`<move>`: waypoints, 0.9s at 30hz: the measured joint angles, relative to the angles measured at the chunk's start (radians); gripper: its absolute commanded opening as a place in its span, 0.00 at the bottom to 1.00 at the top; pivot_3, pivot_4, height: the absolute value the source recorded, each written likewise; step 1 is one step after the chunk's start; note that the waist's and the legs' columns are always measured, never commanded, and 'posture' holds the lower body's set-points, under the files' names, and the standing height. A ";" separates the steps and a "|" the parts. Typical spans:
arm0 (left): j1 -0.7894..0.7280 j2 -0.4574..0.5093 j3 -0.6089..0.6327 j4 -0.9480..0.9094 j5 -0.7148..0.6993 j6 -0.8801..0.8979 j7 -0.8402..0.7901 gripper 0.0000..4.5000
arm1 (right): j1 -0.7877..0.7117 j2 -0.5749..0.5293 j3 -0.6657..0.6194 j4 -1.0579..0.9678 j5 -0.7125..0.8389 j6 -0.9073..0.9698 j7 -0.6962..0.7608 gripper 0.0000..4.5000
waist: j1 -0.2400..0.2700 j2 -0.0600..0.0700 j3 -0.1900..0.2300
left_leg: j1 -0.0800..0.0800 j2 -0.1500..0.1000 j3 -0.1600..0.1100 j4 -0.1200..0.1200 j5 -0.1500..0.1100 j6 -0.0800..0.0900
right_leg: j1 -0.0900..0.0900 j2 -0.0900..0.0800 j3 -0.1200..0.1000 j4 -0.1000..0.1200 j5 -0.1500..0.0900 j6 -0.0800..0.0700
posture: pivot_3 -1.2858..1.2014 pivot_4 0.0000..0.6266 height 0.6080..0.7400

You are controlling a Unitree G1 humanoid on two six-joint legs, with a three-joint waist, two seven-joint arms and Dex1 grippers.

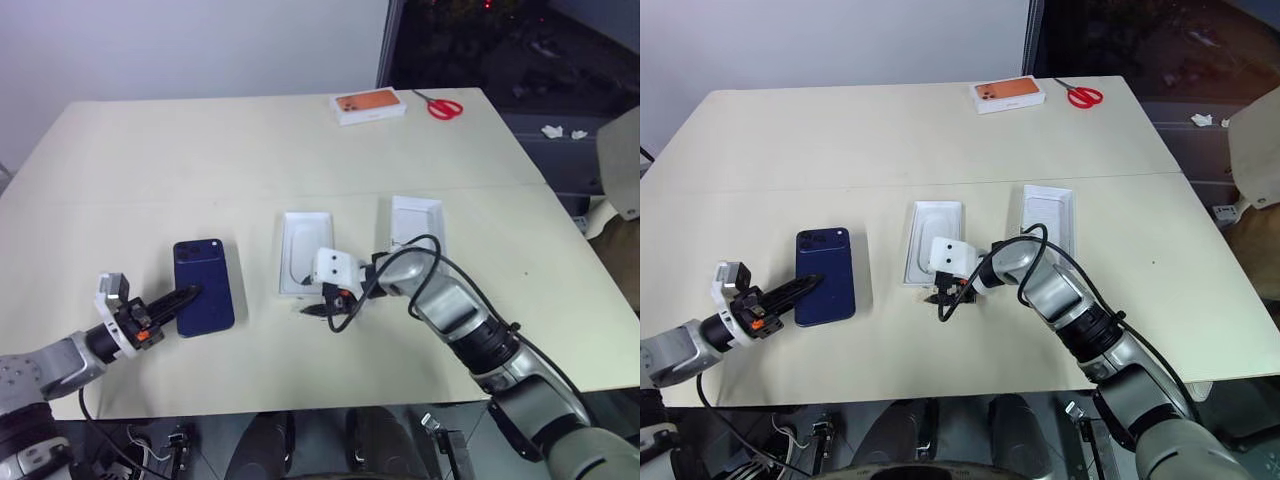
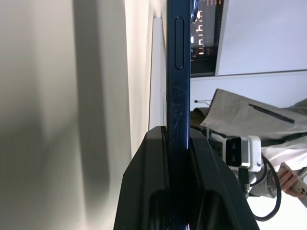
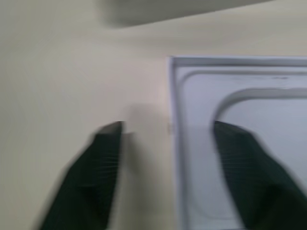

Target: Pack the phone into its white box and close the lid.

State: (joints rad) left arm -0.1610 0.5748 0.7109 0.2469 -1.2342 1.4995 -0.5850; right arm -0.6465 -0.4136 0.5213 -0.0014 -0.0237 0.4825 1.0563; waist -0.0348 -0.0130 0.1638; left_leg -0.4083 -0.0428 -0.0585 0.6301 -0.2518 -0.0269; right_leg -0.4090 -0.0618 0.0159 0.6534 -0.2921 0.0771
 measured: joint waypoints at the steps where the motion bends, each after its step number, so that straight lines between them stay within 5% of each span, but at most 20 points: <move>1: 0.003 -0.003 -0.001 -0.006 0.000 0.000 0.001 0.00 | -0.002 -0.001 0.000 0.000 -0.005 -0.009 0.000 0.26 | 0.000 0.000 0.000 | 0.000 0.000 0.000 0.000 0.000 0.000 | 0.000 0.000 0.000 0.000 0.000 0.000 | 0.52 0.24 1.00; 14: -0.001 -0.004 -0.011 -0.022 -0.014 0.006 0.026 0.00 | 0.012 0.005 -0.005 -0.034 0.013 0.031 0.032 0.26 | 0.000 -0.001 0.000 | 0.000 0.000 0.000 0.000 0.000 0.000 | 0.000 0.000 0.000 0.000 0.000 0.000 | 0.52 0.24 1.00; 26: -0.172 0.104 0.072 0.123 -0.118 0.023 0.089 0.00 | 0.025 0.108 0.045 -0.050 0.000 0.105 -0.051 0.26 | -0.006 -0.003 0.000 | 0.000 0.000 0.000 0.001 0.001 -0.001 | 0.000 0.000 0.000 0.002 0.000 0.000 | 0.52 0.24 1.00; 27: -0.171 0.101 0.068 0.123 -0.118 0.021 0.094 0.00 | 0.024 0.107 0.039 -0.059 0.012 0.135 -0.047 0.32 | -0.005 -0.003 0.000 | 0.000 0.000 0.000 0.001 0.001 -0.001 | 0.000 0.000 0.000 0.002 0.000 0.000 | 0.52 0.24 1.00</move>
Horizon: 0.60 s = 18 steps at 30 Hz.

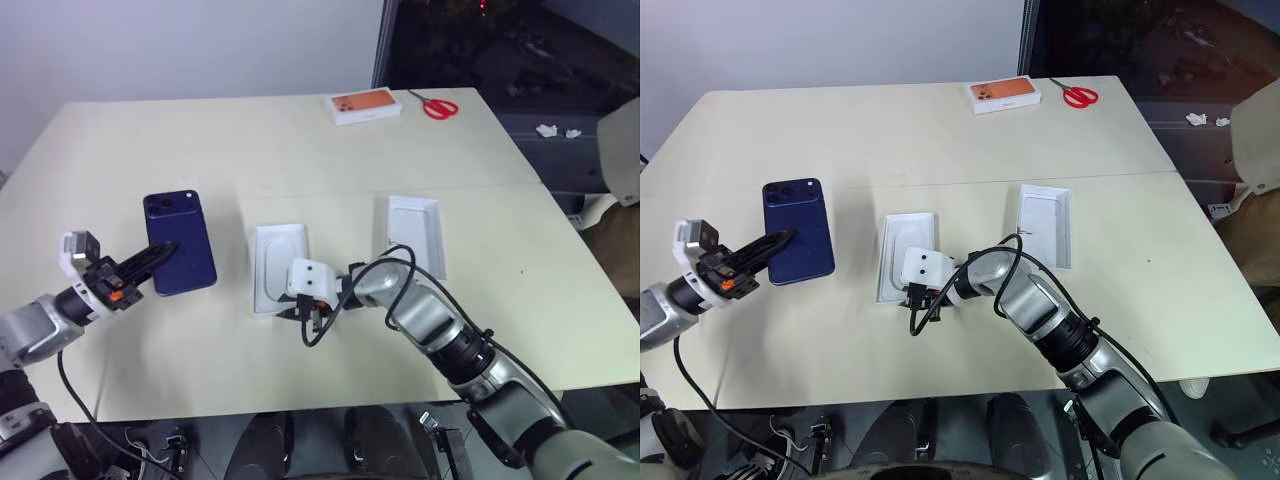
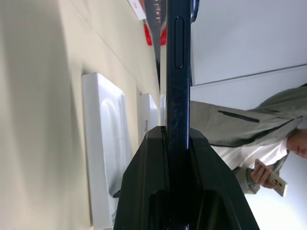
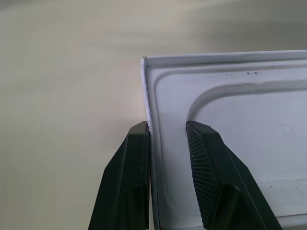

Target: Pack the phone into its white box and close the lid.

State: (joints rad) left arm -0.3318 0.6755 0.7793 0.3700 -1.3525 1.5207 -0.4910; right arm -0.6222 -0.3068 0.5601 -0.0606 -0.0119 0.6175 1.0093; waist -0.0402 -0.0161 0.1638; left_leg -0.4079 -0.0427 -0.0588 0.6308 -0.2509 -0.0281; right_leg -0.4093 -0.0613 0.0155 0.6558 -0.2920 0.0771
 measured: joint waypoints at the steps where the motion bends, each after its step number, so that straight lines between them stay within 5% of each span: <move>1: 0.001 -0.007 -0.004 -0.001 0.000 -0.002 0.003 0.00 | -0.001 0.001 -0.011 -0.008 0.019 0.038 0.006 0.39 | 0.001 0.000 0.000 | 0.000 0.000 0.000 0.000 0.000 0.000 | 0.000 0.000 0.000 0.000 0.000 0.000 | 0.52 0.24 1.00; 6: 0.005 -0.061 -0.054 -0.021 0.004 -0.007 0.024 0.00 | -0.003 0.031 -0.062 -0.018 0.116 0.161 0.015 0.90 | 0.006 -0.001 0.000 | 0.000 0.000 0.000 0.001 0.000 0.000 | 0.000 0.000 0.000 0.001 0.000 0.000 | 0.52 0.24 1.00; 14: -0.048 -0.093 -0.139 -0.036 0.034 -0.033 0.038 0.00 | -0.088 0.056 -0.326 -0.028 0.303 0.210 -0.022 0.90 | 0.006 -0.001 0.000 | 0.000 0.000 0.000 0.001 0.000 0.000 | 0.000 0.000 0.000 0.001 0.000 0.000 | 0.52 0.24 1.00; 18: -0.096 -0.149 -0.195 -0.036 0.074 -0.070 0.046 0.00 | -0.098 -0.100 -0.369 0.019 0.314 0.149 0.023 0.90 | 0.026 -0.001 0.000 | -0.001 -0.001 0.000 0.001 0.000 0.000 | 0.000 0.000 0.000 -0.001 0.000 0.000 | 0.52 0.24 1.00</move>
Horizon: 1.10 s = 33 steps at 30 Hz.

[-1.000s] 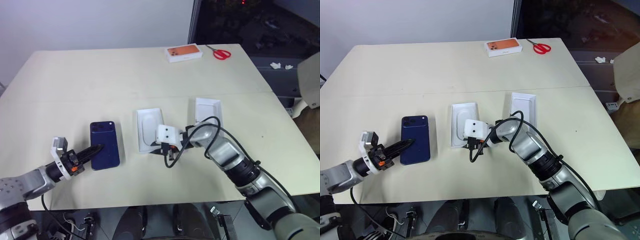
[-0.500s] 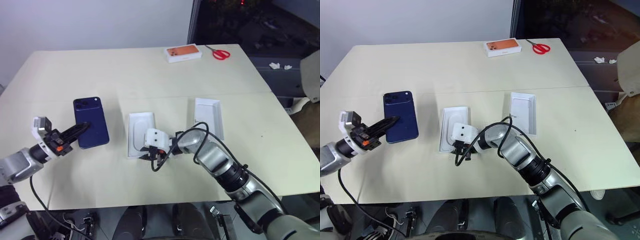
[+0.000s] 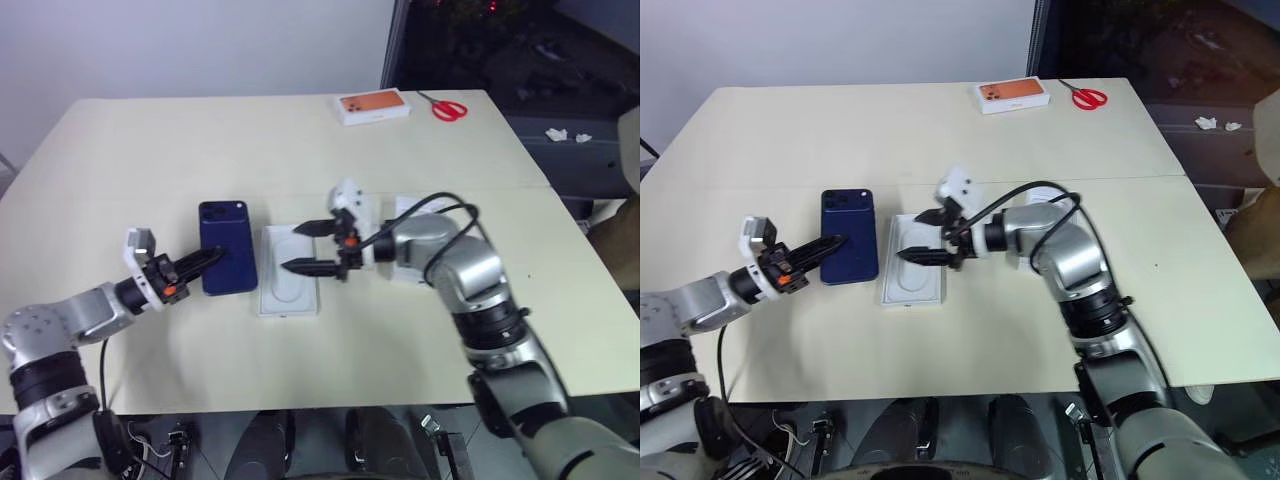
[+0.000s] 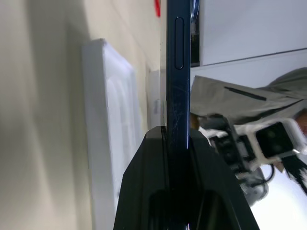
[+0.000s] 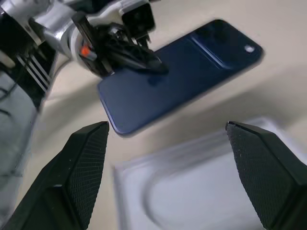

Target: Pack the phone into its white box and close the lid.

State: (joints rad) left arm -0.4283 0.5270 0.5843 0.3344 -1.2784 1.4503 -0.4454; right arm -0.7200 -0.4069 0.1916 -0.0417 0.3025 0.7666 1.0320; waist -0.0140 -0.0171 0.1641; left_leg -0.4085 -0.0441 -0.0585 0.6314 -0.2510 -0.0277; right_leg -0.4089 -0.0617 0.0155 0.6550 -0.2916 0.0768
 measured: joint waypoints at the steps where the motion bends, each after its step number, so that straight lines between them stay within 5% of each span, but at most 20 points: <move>1: -0.008 -0.011 -0.021 0.000 0.016 -0.007 0.000 0.00 | 0.005 -0.036 0.000 0.025 -0.010 -0.022 0.009 0.90 | 0.003 0.000 0.000 | 0.000 0.000 0.000 0.000 0.000 0.000 | 0.000 0.000 0.000 0.000 0.000 0.000 | 0.52 0.24 1.00; 6: -0.026 -0.085 -0.130 0.019 0.093 -0.024 -0.002 0.00 | 0.050 -0.154 -0.001 0.129 -0.066 -0.146 0.034 0.90 | -0.007 -0.001 0.001 | -0.001 0.000 0.002 0.000 0.000 0.000 | 0.000 0.000 0.001 -0.001 0.000 0.000 | 0.52 0.24 1.00; 18: -0.078 -0.151 -0.175 0.025 0.156 -0.057 -0.023 0.00 | 0.055 -0.156 -0.007 0.164 -0.085 -0.218 -0.011 0.90 | 0.001 -0.001 0.001 | 0.000 0.002 0.001 0.003 0.001 -0.001 | 0.000 0.002 0.001 0.003 0.000 0.000 | 0.52 0.24 1.00; 27: -0.073 -0.150 -0.165 -0.026 0.131 -0.036 -0.065 0.94 | 0.056 -0.145 0.001 0.172 -0.094 -0.235 -0.013 0.91 | 0.000 -0.001 0.001 | 0.001 0.002 0.001 0.003 0.001 -0.001 | 0.001 0.002 0.000 0.004 0.000 0.000 | 0.52 0.24 1.00; 33: -0.045 -0.144 -0.164 -0.094 0.118 -0.016 -0.066 0.99 | 0.048 -0.122 0.025 0.186 -0.100 -0.244 -0.006 0.91 | 0.000 -0.001 0.001 | 0.001 0.002 0.001 0.004 0.001 -0.002 | 0.001 0.002 0.001 0.004 0.000 0.000 | 0.52 0.24 1.00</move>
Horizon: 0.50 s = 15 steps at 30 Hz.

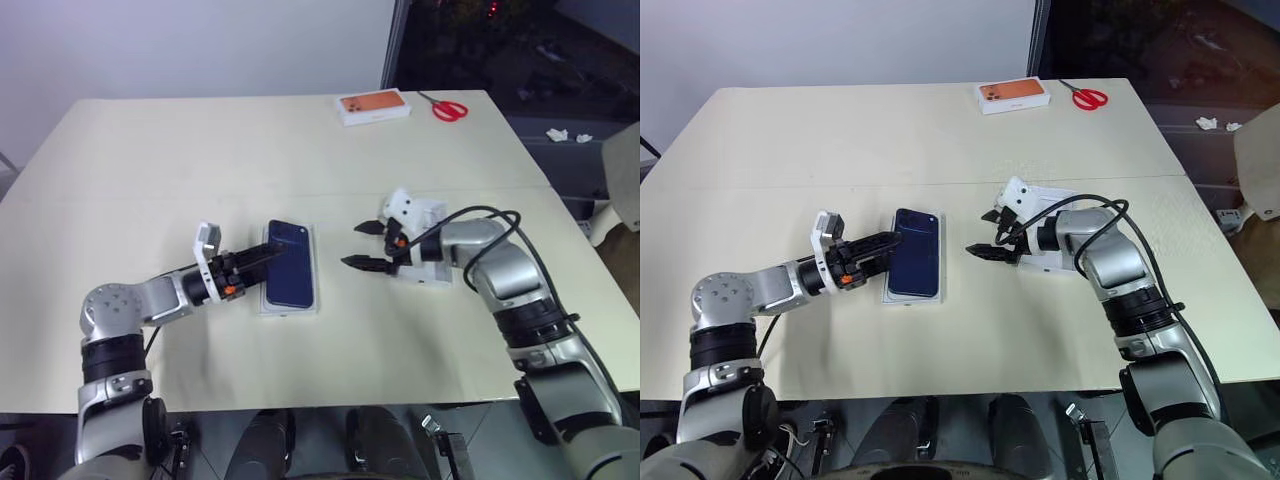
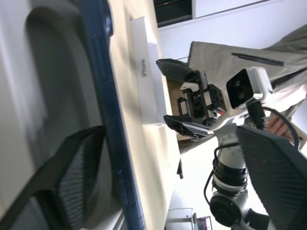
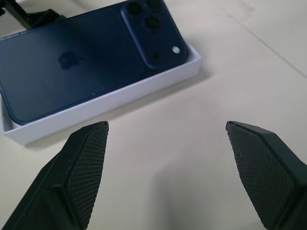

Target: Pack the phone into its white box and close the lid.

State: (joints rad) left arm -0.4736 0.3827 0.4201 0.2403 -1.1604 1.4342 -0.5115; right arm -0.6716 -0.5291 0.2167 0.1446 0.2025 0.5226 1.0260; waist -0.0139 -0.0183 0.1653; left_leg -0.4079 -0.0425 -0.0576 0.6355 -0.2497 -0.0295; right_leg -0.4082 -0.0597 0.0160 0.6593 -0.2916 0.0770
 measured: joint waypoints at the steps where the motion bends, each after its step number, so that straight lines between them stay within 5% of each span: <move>1: 0.000 0.000 0.003 -0.006 -0.002 0.004 0.005 0.99 | -0.004 0.000 0.001 0.005 -0.002 -0.004 0.000 0.91 | 0.000 0.000 0.000 | 0.000 0.000 0.000 0.000 0.000 0.000 | 0.000 0.000 0.000 0.000 0.000 0.000 | 0.52 0.24 1.00; 15: 0.068 0.094 0.046 -0.172 -0.043 0.067 0.045 0.99 | -0.009 0.010 0.006 0.020 -0.012 -0.028 0.001 0.91 | -0.001 0.000 0.000 | 0.000 0.000 0.000 0.000 0.000 0.000 | -0.001 0.000 0.000 0.001 0.000 0.000 | 0.52 0.24 1.00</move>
State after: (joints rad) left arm -0.4055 0.4771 0.4665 0.0679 -1.2036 1.5009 -0.4663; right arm -0.6803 -0.5191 0.2222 0.1648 0.1908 0.4943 1.0270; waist -0.0150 -0.0183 0.1654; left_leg -0.4080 -0.0425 -0.0576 0.6354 -0.2498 -0.0294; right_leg -0.4087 -0.0597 0.0163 0.6598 -0.2916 0.0769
